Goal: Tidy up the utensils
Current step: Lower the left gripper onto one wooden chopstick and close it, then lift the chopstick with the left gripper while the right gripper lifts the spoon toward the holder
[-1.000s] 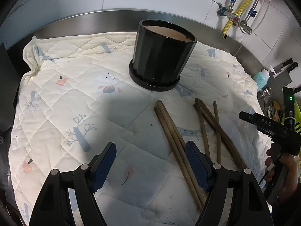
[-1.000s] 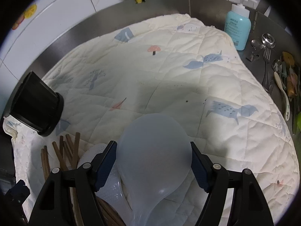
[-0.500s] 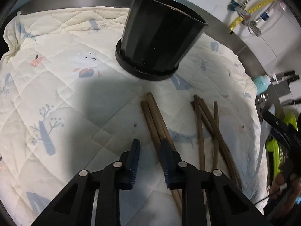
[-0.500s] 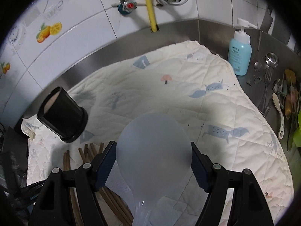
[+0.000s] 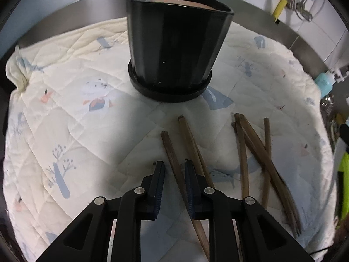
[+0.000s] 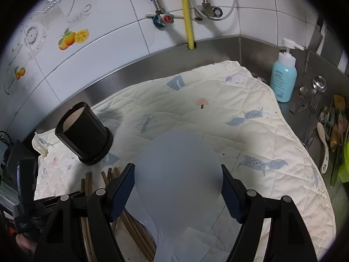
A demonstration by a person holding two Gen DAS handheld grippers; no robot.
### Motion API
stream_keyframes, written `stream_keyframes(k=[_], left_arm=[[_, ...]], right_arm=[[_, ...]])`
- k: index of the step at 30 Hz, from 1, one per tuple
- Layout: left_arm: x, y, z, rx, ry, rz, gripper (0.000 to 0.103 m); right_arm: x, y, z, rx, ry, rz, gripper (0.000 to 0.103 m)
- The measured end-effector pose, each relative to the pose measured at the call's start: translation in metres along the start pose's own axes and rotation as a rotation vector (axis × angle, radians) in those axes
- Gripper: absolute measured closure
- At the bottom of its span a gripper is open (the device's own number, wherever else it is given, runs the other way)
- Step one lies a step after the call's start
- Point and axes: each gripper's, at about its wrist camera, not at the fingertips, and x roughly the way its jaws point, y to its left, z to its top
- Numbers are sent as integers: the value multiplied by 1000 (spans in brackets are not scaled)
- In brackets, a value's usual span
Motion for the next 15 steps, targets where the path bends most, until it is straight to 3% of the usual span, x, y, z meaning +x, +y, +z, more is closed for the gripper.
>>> stream_keyframes(k=[4, 10, 15], left_arm=[[2, -2, 4, 13, -6, 15, 90], [-4, 25, 3, -87, -33, -110, 96], [-33, 35, 1, -104, -126, -170, 96]], right_arm=[[-5, 2, 1, -17, -10, 13, 21], [-13, 6, 6, -47, -29, 34, 21], [-16, 11, 11, -76, -34, 64, 21]])
